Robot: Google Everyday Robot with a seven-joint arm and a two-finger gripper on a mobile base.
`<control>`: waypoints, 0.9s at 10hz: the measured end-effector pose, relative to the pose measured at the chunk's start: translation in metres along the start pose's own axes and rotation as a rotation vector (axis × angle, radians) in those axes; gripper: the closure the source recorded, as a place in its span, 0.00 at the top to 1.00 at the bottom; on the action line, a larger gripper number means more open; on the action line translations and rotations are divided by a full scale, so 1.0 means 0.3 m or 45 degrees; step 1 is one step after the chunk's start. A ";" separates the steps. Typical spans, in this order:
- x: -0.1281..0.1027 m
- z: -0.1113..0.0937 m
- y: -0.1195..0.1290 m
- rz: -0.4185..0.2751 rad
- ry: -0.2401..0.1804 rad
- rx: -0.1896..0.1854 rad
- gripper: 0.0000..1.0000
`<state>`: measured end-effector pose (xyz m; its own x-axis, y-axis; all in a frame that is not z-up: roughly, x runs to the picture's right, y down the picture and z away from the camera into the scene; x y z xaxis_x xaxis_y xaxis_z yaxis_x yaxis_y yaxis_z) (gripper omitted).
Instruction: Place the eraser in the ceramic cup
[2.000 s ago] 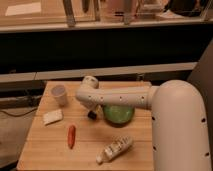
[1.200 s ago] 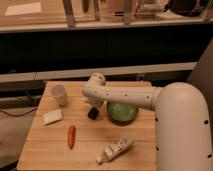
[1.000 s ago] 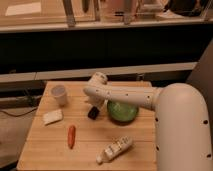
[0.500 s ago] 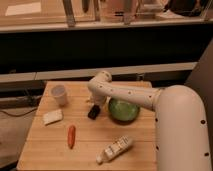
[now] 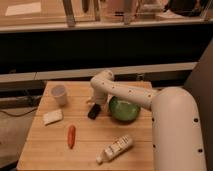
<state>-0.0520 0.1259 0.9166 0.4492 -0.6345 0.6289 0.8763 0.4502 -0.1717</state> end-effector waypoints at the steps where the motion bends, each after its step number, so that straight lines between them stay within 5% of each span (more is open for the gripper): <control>1: -0.004 0.008 -0.005 -0.009 -0.019 -0.005 0.80; 5: -0.013 0.028 -0.021 -0.034 -0.058 -0.012 0.78; 9: -0.014 0.032 -0.016 -0.039 -0.061 -0.018 0.39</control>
<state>-0.0598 0.1326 0.9220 0.4139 -0.6168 0.6695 0.8918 0.4222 -0.1625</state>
